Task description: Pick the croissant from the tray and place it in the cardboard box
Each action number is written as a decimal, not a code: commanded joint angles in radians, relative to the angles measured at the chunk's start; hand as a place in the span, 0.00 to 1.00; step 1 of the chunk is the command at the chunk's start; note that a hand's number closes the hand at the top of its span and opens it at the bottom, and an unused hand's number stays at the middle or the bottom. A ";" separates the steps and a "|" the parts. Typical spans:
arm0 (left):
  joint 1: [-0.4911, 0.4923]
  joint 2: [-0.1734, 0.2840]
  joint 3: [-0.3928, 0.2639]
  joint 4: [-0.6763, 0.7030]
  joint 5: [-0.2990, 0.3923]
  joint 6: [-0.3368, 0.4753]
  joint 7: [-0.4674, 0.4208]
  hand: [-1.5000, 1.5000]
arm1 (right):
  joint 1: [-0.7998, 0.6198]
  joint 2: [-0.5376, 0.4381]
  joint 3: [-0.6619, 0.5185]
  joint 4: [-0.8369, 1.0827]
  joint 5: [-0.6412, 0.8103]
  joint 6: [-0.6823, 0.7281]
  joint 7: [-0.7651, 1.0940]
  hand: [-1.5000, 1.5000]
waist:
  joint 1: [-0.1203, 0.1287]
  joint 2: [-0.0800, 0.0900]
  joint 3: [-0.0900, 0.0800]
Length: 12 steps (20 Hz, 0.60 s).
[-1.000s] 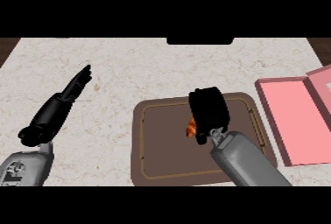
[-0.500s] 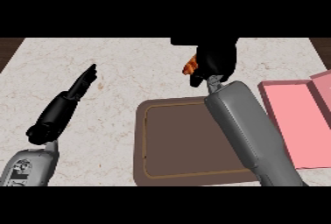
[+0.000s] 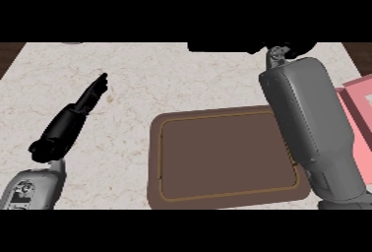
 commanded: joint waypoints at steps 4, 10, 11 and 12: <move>-0.026 0.015 0.035 0.036 0.008 -0.012 -0.014 0.50 | 0.028 -0.111 -0.121 -0.004 0.006 -0.095 0.029 1.00 | -0.009 0.000 0.000; 0.040 0.012 0.028 0.017 -0.007 -0.016 -0.049 0.50 | 0.120 -0.256 -0.168 -0.088 -0.043 0.109 -0.025 1.00 | -0.017 -0.005 0.000; 0.000 0.013 0.036 -0.010 0.009 -0.022 0.013 0.50 | 0.159 -0.223 -0.171 -0.068 -0.073 0.090 -0.045 1.00 | -0.013 -0.004 0.000; 0.037 0.004 0.019 -0.022 0.004 -0.025 -0.004 0.50 | 0.137 -0.277 -0.212 -0.061 -0.113 0.172 -0.064 1.00 | -0.014 -0.005 0.000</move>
